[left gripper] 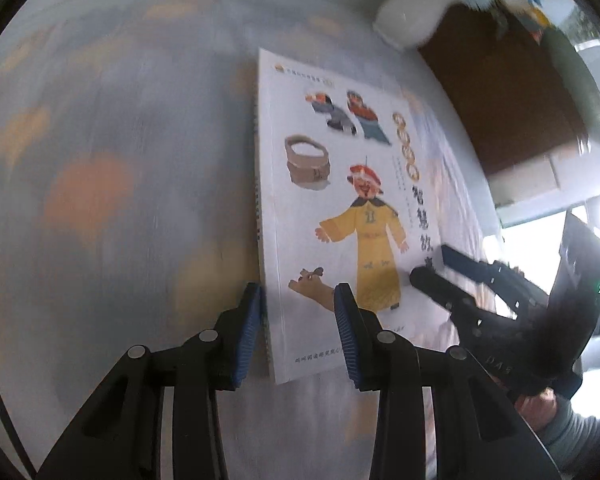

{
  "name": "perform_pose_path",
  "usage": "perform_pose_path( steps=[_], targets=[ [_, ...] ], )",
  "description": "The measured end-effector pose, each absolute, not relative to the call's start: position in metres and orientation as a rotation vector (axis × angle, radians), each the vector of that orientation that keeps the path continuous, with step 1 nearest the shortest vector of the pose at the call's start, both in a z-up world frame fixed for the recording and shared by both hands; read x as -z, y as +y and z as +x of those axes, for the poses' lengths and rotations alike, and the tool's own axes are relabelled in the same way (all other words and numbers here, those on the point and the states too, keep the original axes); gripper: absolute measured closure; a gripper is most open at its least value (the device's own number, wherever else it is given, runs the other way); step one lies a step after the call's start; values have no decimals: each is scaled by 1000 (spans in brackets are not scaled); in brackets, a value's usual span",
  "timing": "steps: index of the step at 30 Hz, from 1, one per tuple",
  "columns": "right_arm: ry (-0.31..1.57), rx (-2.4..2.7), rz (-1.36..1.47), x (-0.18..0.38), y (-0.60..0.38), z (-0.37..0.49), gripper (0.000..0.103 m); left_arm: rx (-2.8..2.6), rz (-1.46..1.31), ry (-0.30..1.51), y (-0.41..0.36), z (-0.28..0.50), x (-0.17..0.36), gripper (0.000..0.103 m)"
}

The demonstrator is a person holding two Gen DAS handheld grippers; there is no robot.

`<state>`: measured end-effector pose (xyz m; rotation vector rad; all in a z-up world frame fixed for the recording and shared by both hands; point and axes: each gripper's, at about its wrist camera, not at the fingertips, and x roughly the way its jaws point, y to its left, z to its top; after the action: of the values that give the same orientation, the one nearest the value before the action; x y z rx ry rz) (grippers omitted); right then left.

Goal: Organize books

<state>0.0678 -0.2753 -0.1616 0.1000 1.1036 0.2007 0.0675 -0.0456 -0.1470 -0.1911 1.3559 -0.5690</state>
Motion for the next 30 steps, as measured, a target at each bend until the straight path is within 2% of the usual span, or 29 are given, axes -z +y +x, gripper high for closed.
perform_pose_path(
  steps=[6, 16, 20, 24, 27, 29, 30],
  targets=[
    [1124, -267, 48, 165, -261, 0, 51, 578, -191, 1376, -31, 10, 148, 70],
    [1114, -253, 8, 165, -252, -33, 54, 512, -222, 1331, -27, -11, 153, 70],
    [1103, -243, 24, 166, -251, -39, 54, 535, -316, 1318, -25, -7, 152, 70],
    [1090, -229, 87, 167, -258, -44, 53, 691, -573, 1223, -3, -10, 128, 70],
    [1086, -235, 170, 166, -265, -44, 53, 735, -623, 1235, 0, -4, 133, 70],
    [1083, -233, 194, 166, -266, -44, 52, 688, -581, 1272, -6, 1, 147, 73],
    [1081, -232, 193, 165, -266, -44, 52, 669, -561, 1295, -11, 3, 157, 82]
  ],
)
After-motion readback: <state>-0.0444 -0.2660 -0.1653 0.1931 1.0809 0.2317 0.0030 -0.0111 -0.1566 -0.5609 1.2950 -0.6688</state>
